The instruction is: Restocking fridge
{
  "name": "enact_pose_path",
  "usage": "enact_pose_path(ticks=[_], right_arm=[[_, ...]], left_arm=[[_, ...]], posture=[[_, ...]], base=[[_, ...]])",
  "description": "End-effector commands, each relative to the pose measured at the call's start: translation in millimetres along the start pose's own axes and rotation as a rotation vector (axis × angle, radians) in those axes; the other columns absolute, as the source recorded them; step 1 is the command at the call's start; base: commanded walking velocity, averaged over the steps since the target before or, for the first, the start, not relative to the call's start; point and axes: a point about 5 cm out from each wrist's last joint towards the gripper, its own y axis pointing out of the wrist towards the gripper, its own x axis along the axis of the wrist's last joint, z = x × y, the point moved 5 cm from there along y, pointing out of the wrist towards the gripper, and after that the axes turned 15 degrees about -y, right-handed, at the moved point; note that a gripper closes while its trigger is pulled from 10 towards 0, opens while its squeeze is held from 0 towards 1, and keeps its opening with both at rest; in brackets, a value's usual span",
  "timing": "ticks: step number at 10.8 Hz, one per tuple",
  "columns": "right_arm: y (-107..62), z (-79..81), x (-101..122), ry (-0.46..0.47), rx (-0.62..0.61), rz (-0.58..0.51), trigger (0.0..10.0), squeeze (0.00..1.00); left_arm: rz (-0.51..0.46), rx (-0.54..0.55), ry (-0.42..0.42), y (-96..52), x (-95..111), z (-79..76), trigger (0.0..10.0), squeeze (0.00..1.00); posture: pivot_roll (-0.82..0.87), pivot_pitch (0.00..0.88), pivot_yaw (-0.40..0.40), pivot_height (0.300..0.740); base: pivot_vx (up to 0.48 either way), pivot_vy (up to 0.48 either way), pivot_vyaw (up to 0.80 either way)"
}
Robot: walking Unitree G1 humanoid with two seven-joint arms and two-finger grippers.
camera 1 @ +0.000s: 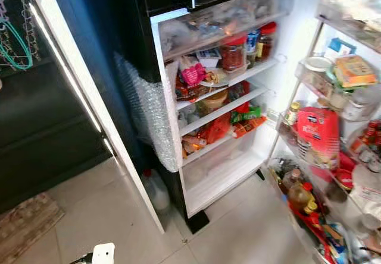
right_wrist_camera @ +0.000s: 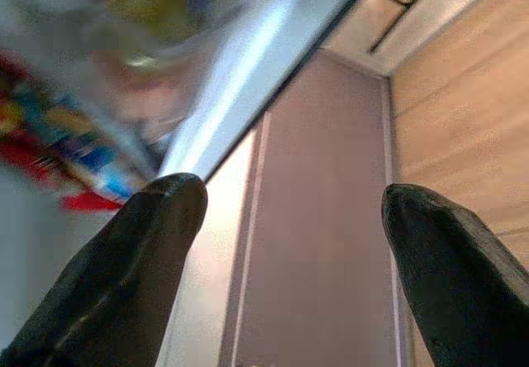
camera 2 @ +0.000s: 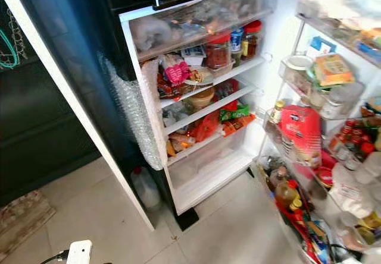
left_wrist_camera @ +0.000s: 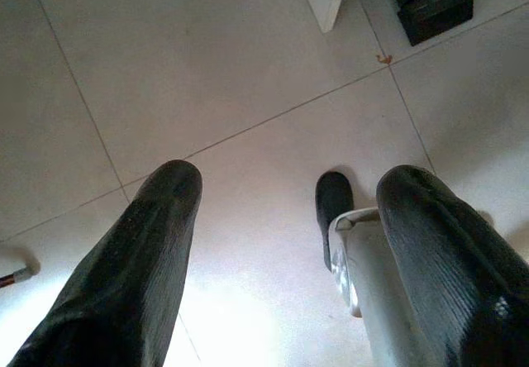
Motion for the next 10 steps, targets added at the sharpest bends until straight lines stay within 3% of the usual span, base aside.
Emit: enact_pose_path(ticks=[1,5,10], right_arm=[[-0.7,-7.1,-8,0.038,-0.042,0.030,10.0,0.00],[3.8,-52.3,-12,0.103,-0.234,0.042,10.0,0.00],[7.6,-76.4,-6,0.155,-0.312,0.026,10.0,0.00]], left_arm=[[0.008,0.010,0.008,-0.9,-2,4.8,10.0,0.00],[0.009,0.007,0.022,-1.0,-2,5.0,10.0,0.00],[0.005,0.007,0.023,-0.7,1,6.1,10.0,0.00]], posture=[[-0.19,0.000,0.058,0.740],[-0.20,0.000,0.068,0.740],[-0.20,0.000,0.082,0.740]], base=[[0.000,0.000,0.00],[0.000,0.000,0.00],[0.000,0.000,0.00]])
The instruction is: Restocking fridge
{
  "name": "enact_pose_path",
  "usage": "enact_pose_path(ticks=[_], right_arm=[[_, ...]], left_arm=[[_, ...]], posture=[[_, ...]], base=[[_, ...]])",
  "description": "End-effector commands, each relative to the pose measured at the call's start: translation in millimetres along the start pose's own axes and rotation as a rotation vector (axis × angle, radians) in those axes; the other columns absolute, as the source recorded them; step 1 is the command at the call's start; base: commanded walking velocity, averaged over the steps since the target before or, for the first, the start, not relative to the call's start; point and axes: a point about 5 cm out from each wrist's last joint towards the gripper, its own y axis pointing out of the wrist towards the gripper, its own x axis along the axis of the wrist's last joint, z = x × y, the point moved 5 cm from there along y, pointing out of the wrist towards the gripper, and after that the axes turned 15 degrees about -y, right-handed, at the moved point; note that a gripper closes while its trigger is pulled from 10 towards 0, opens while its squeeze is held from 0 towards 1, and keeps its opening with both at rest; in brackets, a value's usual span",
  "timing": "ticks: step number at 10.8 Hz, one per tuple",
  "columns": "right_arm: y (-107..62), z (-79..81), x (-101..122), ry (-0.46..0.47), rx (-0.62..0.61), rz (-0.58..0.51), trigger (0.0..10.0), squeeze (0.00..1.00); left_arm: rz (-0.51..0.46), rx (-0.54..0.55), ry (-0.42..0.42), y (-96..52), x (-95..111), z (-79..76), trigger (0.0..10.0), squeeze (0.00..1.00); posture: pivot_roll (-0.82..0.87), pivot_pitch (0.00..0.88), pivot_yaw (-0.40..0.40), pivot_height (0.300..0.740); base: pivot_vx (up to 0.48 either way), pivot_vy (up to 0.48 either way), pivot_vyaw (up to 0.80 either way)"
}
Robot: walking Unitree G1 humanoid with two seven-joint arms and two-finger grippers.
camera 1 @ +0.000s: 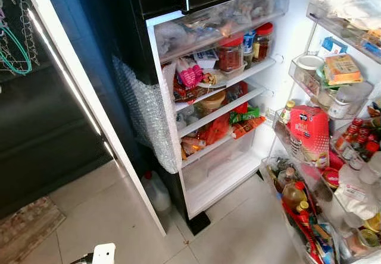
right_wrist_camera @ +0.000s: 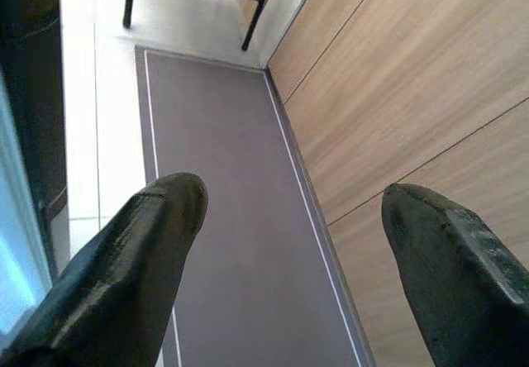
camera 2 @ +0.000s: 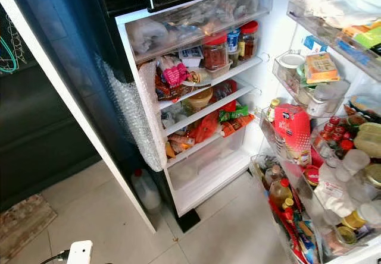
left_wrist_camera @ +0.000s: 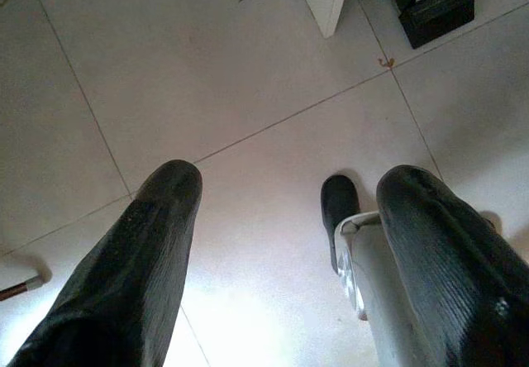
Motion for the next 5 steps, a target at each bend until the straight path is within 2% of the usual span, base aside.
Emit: enact_pose_path(ticks=[1,2,5], right_arm=[[2.1,-2.1,6,0.014,-0.003,-0.020,10.0,0.00],[2.4,-2.2,8,0.014,-0.003,-0.025,10.0,0.00],[7.7,-19.1,2,0.037,-0.048,0.004,10.0,0.00]], left_arm=[[0.002,0.013,0.012,-0.6,1,7.0,10.0,0.00],[0.002,0.012,0.012,-0.6,2,7.0,10.0,0.00],[-0.001,0.011,0.014,-0.6,3,7.3,10.0,0.00]], posture=[[-0.20,0.000,0.085,0.740],[-0.19,0.000,0.086,0.740],[-0.19,0.000,0.088,0.740]], base=[[0.000,0.000,0.00],[0.000,0.000,0.00],[0.000,0.000,0.00]])
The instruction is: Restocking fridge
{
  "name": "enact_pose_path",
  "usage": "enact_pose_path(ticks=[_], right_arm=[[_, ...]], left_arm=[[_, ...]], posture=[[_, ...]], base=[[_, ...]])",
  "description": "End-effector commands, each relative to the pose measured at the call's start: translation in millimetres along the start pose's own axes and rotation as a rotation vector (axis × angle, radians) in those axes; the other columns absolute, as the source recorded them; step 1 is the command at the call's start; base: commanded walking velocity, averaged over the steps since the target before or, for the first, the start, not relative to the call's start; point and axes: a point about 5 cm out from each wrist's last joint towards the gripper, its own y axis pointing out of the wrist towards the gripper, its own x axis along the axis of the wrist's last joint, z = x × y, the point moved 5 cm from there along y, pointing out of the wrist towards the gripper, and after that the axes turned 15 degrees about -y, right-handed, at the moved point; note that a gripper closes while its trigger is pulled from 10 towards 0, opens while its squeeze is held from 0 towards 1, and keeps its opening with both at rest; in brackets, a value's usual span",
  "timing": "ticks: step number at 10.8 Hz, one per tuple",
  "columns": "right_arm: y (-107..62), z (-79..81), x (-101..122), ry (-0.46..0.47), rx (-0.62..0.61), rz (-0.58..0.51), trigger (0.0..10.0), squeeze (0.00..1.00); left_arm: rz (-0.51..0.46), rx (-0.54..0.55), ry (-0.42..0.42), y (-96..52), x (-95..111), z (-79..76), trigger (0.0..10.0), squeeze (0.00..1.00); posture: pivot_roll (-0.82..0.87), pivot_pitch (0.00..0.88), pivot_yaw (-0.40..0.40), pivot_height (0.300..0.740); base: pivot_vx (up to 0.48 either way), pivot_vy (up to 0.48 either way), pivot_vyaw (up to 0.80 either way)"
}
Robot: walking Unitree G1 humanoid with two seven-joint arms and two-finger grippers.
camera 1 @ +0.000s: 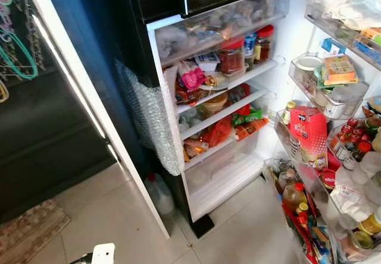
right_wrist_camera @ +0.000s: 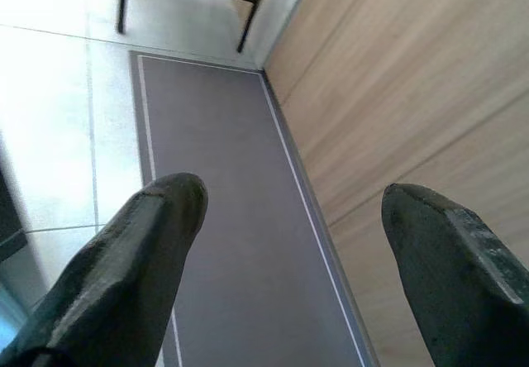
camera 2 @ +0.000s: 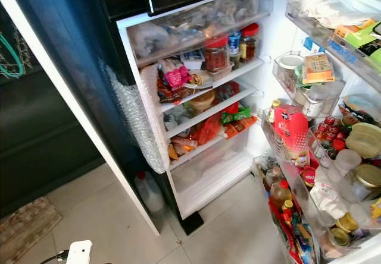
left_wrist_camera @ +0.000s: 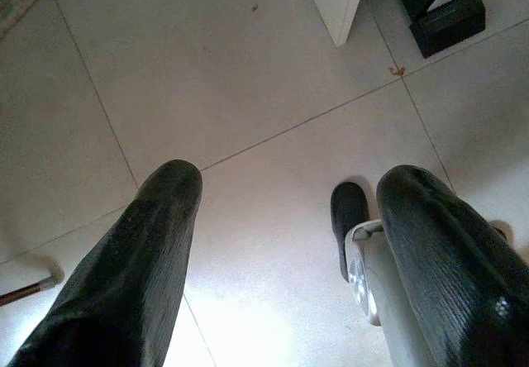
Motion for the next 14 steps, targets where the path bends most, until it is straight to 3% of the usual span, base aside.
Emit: enact_pose_path(ticks=[1,5,6,8,10,11,12,13,14], right_arm=[[2.5,-6.5,-1,0.014,-0.015,0.008,10.0,0.00],[9.2,-13.9,2,0.054,-0.005,0.027,10.0,0.00],[11.1,-14.5,7,0.061,0.002,0.017,10.0,0.00],[20.5,-31.0,20,0.110,-0.042,0.007,10.0,0.00],[23.3,-27.7,36,0.115,-0.004,-0.043,10.0,0.00],[23.6,-22.6,38,0.143,0.040,-0.042,10.0,0.00],[21.6,-6.1,39,0.130,0.145,-0.030,10.0,0.00],[18.0,7.0,44,0.029,0.215,-0.070,10.0,0.00],[12.0,26.5,51,0.050,0.336,-0.091,10.0,0.00]], left_arm=[[0.001,0.008,0.010,-0.5,1,5.6,10.0,0.00],[0.004,0.006,0.013,-0.5,2,6.2,10.0,0.00],[0.005,0.005,0.014,-0.5,2,6.4,10.0,0.00],[0.008,0.004,0.019,-0.5,2,6.6,10.0,0.00],[0.015,0.000,0.029,-0.4,2,6.7,10.0,0.00],[0.018,-0.004,0.030,-0.5,1,6.3,10.0,0.00],[0.018,-0.005,0.031,-0.5,1,6.3,10.0,0.00],[0.019,-0.008,0.032,-0.5,1,5.9,10.0,0.00],[0.018,-0.010,0.025,-0.4,1,5.4,10.0,0.00]], posture=[[-0.19,0.000,0.090,0.740],[-0.19,0.000,0.093,0.740],[-0.19,0.000,0.093,0.740],[-0.19,0.000,0.095,0.740],[-0.19,0.000,0.100,0.740],[-0.19,0.000,0.100,0.740],[-0.19,0.000,0.102,0.740],[-0.19,0.000,0.101,0.740],[-0.19,0.000,0.102,0.740]], base=[[0.000,0.000,0.00],[0.000,0.000,0.00],[0.000,0.000,0.00],[0.000,0.000,0.00],[0.000,0.000,0.00],[0.000,0.000,0.00],[0.000,0.000,0.00],[0.000,0.000,0.00],[0.000,0.000,0.00]])
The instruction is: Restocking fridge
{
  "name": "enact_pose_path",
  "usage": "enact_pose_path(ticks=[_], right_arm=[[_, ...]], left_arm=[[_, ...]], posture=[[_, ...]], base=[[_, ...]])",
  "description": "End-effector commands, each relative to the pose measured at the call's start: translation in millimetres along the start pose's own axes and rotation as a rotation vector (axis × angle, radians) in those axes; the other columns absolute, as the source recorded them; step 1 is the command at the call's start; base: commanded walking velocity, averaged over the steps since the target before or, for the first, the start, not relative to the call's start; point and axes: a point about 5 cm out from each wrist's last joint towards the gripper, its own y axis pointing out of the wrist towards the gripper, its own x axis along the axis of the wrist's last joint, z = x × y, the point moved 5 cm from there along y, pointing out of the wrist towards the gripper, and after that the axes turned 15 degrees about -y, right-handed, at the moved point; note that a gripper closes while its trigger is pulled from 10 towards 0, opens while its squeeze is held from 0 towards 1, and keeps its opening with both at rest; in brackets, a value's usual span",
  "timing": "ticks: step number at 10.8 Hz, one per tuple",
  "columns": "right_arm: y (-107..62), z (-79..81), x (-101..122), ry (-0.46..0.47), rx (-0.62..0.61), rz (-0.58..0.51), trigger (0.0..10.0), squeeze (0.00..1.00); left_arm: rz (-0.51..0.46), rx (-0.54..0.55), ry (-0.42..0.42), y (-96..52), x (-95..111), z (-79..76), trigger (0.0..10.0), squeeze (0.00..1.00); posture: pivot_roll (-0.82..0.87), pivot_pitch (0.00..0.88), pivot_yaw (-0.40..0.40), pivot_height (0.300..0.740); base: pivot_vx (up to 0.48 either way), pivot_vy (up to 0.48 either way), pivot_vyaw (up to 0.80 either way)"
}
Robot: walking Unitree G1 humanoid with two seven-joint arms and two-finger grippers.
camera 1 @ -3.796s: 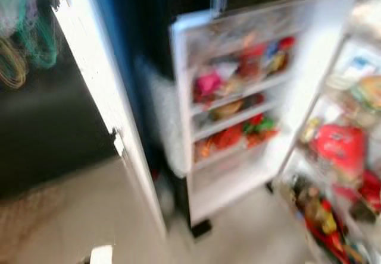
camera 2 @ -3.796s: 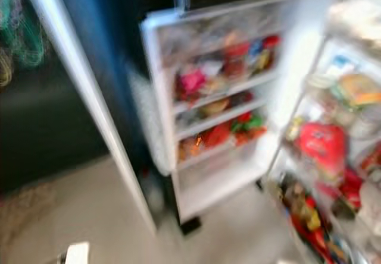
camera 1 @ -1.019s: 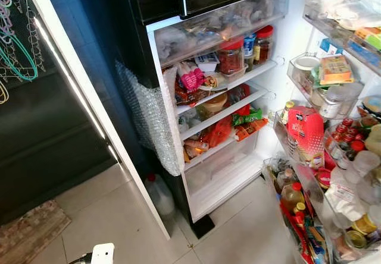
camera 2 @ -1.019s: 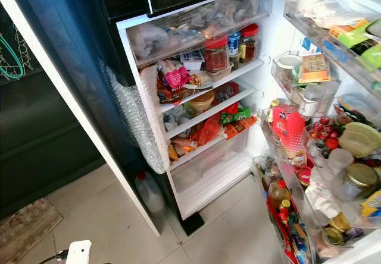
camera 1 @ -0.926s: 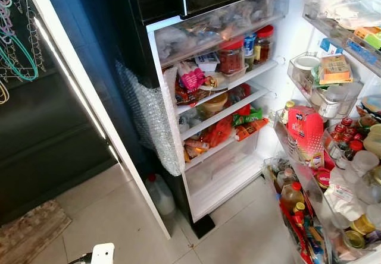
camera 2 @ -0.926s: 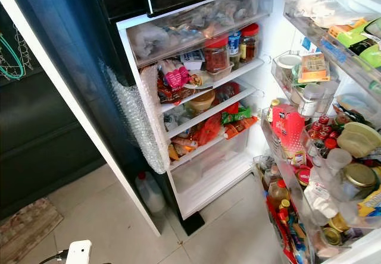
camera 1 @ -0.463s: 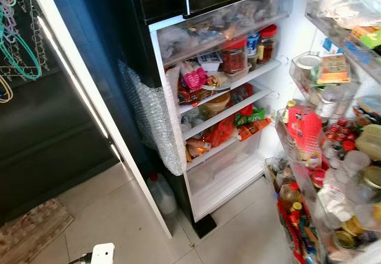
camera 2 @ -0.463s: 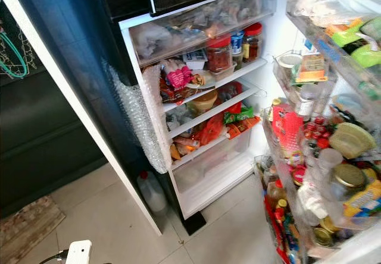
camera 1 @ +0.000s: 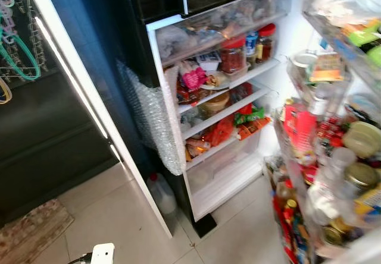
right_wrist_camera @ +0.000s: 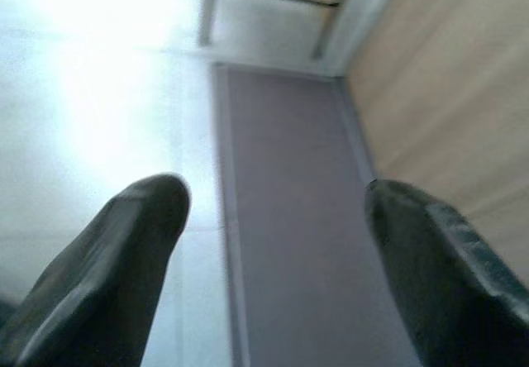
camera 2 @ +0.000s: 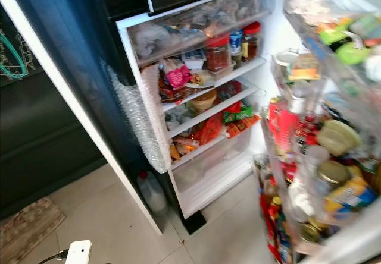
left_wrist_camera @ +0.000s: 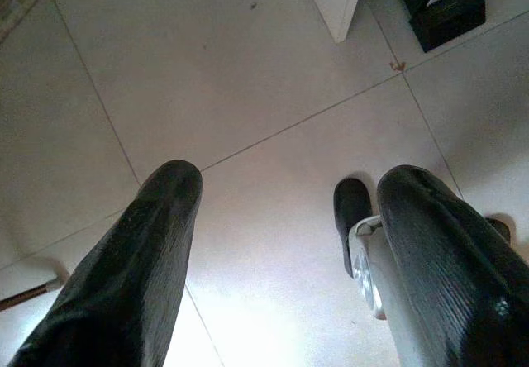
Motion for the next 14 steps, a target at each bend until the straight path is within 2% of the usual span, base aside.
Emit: enact_pose_path(ticks=[1,2,6,7,9,10,12,14], right_arm=[[1.0,12.7,10,-0.025,0.061,-0.029,10.0,0.00],[2.8,11.8,15,-0.007,0.069,-0.031,10.0,0.00],[-1.3,55.5,34,-0.035,0.314,-0.089,10.0,0.00],[-6.3,71.2,37,-0.079,0.400,-0.126,10.0,0.00],[-10.1,81.9,35,-0.068,0.460,-0.120,10.0,0.00],[-16.3,95.8,37,-0.067,0.542,-0.145,10.0,0.00],[-43.1,139.4,36,-0.097,0.821,-0.213,10.0,0.00],[-66.6,167.4,45,-0.070,1.015,-0.287,10.0,0.00]], left_arm=[[0.008,0.008,0.016,-0.6,1,5.5,10.0,0.00],[0.011,0.004,0.015,-0.5,1,5.1,10.0,0.00],[0.020,-0.006,0.009,-0.2,1,4.0,10.0,0.00],[0.020,-0.010,0.009,-0.1,1,3.4,10.0,0.00],[0.022,-0.016,0.009,0.0,2,2.9,10.0,0.00],[0.024,-0.018,0.010,0.0,1,2.5,10.0,0.00],[0.024,-0.021,0.011,0.1,2,2.5,10.0,0.00],[0.023,-0.020,0.011,0.0,3,3.4,10.0,0.00]], posture=[[-0.19,0.000,0.103,0.740],[-0.18,0.000,0.103,0.740],[-0.18,0.000,0.106,0.740],[-0.18,0.000,0.106,0.740],[-0.18,0.000,0.108,0.740],[-0.18,0.000,0.108,0.740],[-0.18,0.000,0.108,0.740],[-0.18,0.000,0.111,0.740]], base=[[0.000,0.000,0.00],[0.000,0.000,0.00],[0.000,0.000,0.00],[0.000,0.000,0.00],[0.000,0.000,0.00],[0.000,0.000,0.00],[0.000,0.000,0.00],[0.000,0.000,0.00]])
